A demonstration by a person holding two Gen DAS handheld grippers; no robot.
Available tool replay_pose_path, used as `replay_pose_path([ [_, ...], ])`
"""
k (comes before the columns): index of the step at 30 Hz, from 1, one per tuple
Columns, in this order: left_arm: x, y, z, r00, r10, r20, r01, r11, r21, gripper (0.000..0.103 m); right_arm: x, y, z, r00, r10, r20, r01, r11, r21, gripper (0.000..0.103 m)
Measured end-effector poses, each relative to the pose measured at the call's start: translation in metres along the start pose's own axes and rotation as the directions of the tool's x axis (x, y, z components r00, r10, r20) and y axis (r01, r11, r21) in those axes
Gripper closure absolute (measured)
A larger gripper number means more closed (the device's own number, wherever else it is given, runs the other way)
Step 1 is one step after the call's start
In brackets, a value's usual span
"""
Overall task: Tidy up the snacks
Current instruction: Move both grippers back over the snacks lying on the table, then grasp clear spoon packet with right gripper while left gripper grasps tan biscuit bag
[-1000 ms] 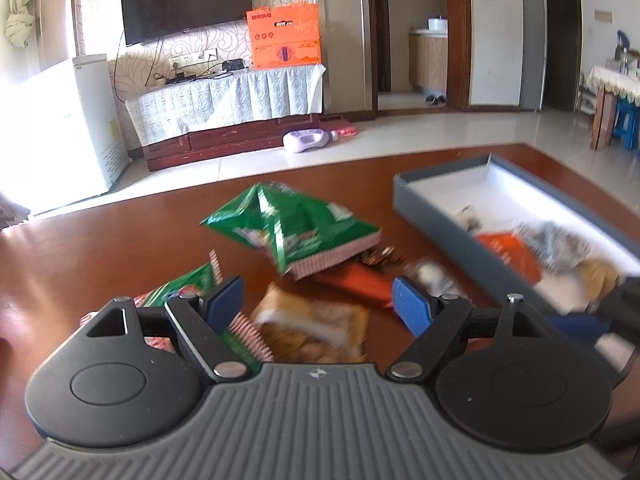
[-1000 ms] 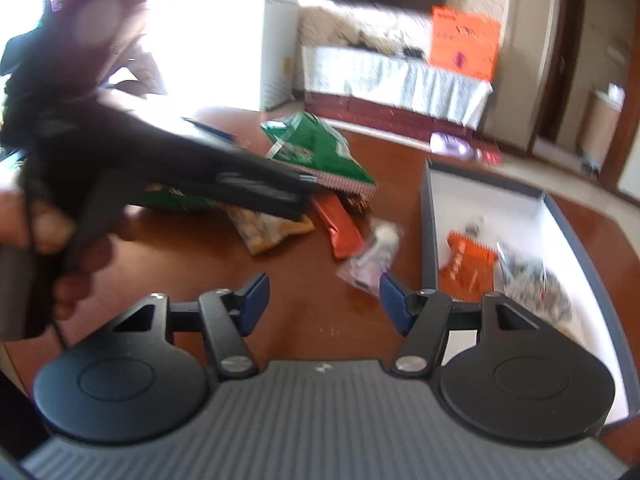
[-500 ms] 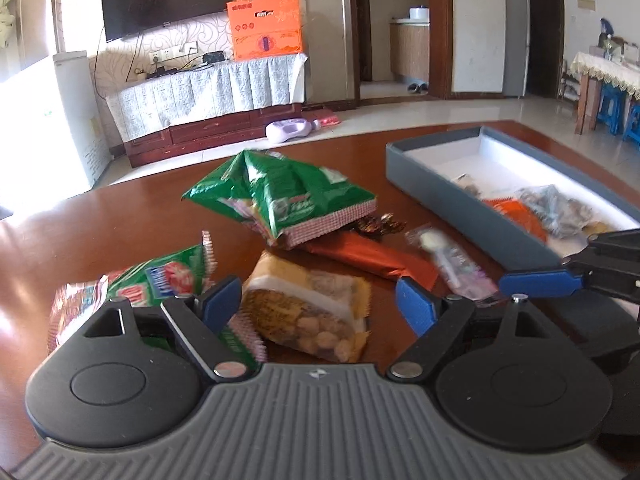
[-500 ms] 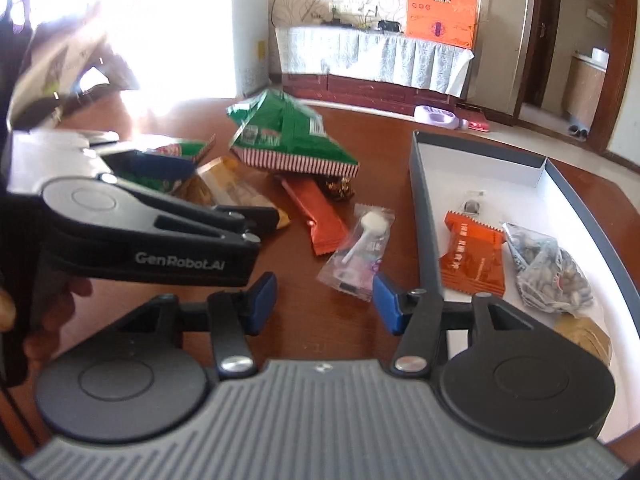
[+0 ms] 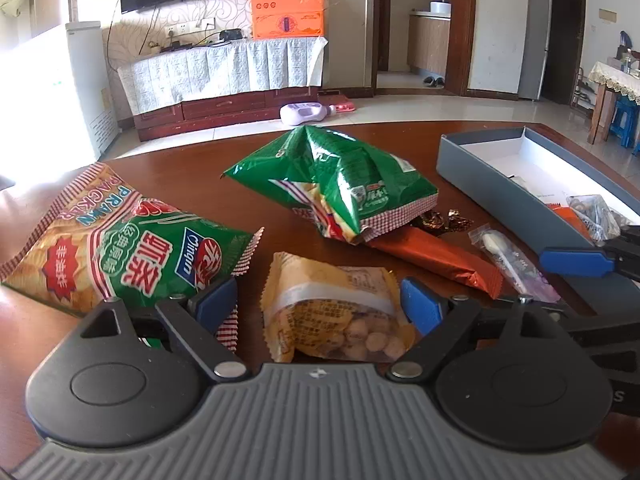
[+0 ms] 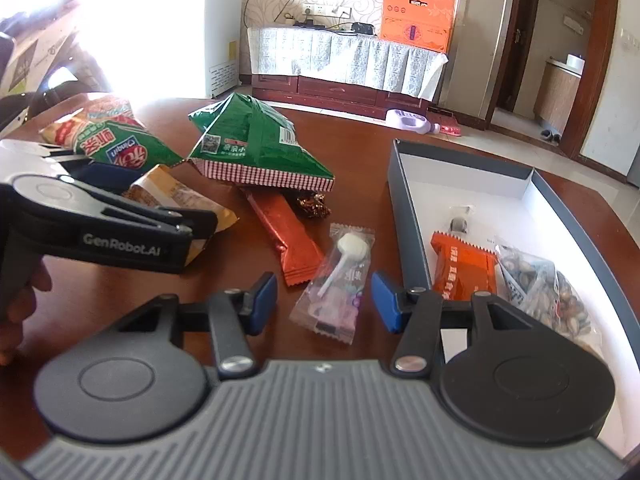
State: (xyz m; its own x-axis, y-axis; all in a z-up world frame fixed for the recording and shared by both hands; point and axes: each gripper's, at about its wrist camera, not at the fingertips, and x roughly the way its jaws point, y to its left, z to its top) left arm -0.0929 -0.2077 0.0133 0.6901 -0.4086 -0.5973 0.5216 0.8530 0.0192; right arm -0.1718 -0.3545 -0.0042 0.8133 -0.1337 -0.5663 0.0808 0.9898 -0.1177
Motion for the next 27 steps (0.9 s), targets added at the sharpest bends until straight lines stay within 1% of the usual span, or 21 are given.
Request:
replay_pose_path([
  [4,0.004,-0.007,0.001,1.000,-0.005,-0.004,0.005,1.000,0.005,0.014,0.006,-0.003,0.004,1.000,-0.002,-0.001,0.002,1.000,0.007,0.049],
  [5,0.006,-0.008,0.002,1.000,0.000,-0.009,0.000,1.000,0.009,0.014,0.007,-0.002,0.004,1.000,-0.007,-0.001,0.007,1.000,-0.002,0.050],
  [7,0.008,-0.006,0.001,1.000,-0.019,-0.019,0.019,1.000,0.005,0.013,0.010,0.001,0.004,1.000,-0.020,-0.001,0.020,0.999,-0.033,0.051],
  [9,0.011,-0.004,0.001,0.999,-0.021,-0.032,0.021,1.000,-0.007,0.013,0.012,0.002,0.004,0.999,-0.041,-0.004,0.041,0.998,-0.053,0.058],
  [10,0.012,-0.001,0.002,0.999,-0.022,-0.039,0.021,1.000,-0.021,0.013,0.011,0.000,0.005,0.998,-0.055,-0.011,0.054,0.997,-0.053,0.063],
  [12,0.015,0.004,0.001,0.998,-0.028,-0.052,0.026,0.998,-0.052,0.013,0.010,-0.008,0.004,0.997,-0.080,-0.022,0.080,0.996,-0.038,0.064],
  [14,0.015,0.007,0.000,0.999,-0.011,-0.047,0.009,0.999,-0.040,0.013,0.009,-0.017,0.003,0.996,-0.087,-0.024,0.086,0.996,-0.037,0.064],
  [16,0.014,0.010,0.001,0.999,-0.008,-0.039,0.007,1.000,-0.031,0.013,0.007,-0.024,0.001,0.995,-0.095,-0.024,0.095,0.995,-0.030,0.062],
  [19,0.014,0.011,0.001,0.999,-0.037,-0.034,0.035,0.998,-0.043,0.013,0.010,-0.029,0.002,0.995,-0.103,-0.018,0.103,0.995,-0.009,0.061],
  [22,0.016,0.003,0.003,0.999,-0.032,-0.030,0.032,0.999,-0.023,0.013,0.019,-0.022,0.007,0.996,-0.082,-0.021,0.082,0.997,-0.008,0.060],
  [25,0.019,0.002,0.004,0.999,-0.039,-0.034,0.038,0.999,-0.028,0.013,0.024,-0.017,0.010,0.996,-0.086,-0.016,0.085,0.996,-0.036,0.048],
  [27,0.021,-0.001,0.003,0.998,-0.043,-0.038,0.042,0.998,-0.037,0.013,0.026,-0.019,0.012,0.996,-0.084,-0.021,0.084,0.996,-0.016,0.046],
])
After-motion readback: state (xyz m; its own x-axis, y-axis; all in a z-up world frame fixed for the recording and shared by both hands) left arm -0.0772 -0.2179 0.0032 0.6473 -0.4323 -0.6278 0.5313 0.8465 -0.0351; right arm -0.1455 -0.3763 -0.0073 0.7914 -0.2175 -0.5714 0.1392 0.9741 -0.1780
